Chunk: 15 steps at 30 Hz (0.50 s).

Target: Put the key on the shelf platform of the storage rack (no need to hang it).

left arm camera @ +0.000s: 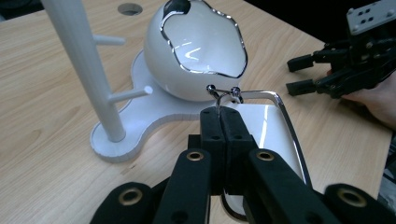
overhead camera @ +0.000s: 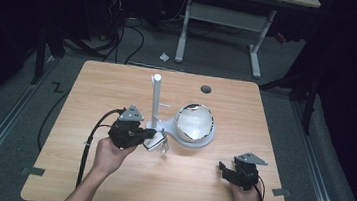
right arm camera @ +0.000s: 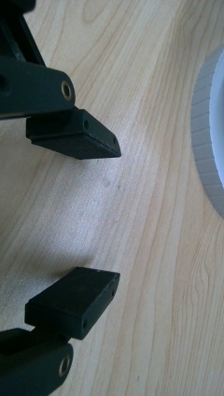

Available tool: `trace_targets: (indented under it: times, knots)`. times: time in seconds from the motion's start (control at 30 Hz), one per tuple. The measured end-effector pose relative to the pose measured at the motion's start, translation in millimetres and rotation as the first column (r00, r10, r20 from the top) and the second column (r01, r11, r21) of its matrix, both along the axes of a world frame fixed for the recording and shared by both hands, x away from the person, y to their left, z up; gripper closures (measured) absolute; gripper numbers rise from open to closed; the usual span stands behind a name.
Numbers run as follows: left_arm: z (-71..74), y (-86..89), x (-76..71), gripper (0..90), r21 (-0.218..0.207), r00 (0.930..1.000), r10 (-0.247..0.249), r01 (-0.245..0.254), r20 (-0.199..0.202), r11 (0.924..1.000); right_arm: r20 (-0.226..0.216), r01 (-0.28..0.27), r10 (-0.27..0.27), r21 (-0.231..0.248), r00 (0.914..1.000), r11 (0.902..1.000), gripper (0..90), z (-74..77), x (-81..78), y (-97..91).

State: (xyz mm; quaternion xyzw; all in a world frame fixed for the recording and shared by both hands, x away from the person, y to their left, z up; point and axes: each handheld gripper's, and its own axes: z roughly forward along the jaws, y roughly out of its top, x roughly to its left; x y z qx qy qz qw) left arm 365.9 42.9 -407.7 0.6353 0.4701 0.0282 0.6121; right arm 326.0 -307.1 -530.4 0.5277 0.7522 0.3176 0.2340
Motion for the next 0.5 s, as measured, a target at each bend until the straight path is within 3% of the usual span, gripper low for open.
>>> trace_targets:
  times: [0.5]
  knots:
    - [21.6, -14.8, 7.5, 89.8, -0.014, 0.9988, -0.046, 0.046, 0.017, 0.9988, 0.000, -0.001, 0.001, 0.000, 1.0000, 1.0000, 34.5, 0.0, 0.0, -0.1]
